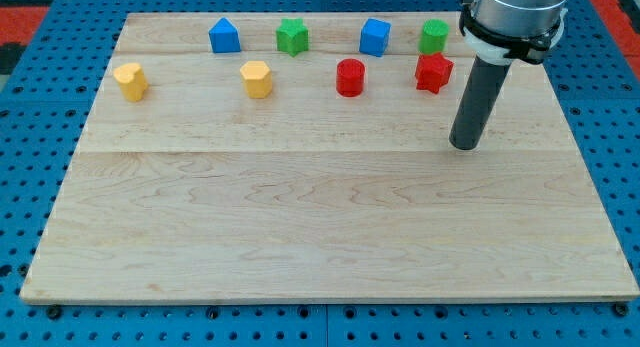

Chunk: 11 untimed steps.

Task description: Move the arm to the center right of the board

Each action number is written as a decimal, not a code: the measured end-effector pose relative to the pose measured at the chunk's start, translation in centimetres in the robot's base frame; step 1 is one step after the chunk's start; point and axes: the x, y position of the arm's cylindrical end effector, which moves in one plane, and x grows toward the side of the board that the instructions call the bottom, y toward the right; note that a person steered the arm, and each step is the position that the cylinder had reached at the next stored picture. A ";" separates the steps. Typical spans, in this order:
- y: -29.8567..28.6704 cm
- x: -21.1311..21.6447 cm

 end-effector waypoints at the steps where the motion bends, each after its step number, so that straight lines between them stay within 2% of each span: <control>1: 0.0 0.0; 3: 0.0 0.0; 8: 4.4 0.1; 10: 10.4 0.3; 11: 10.4 0.3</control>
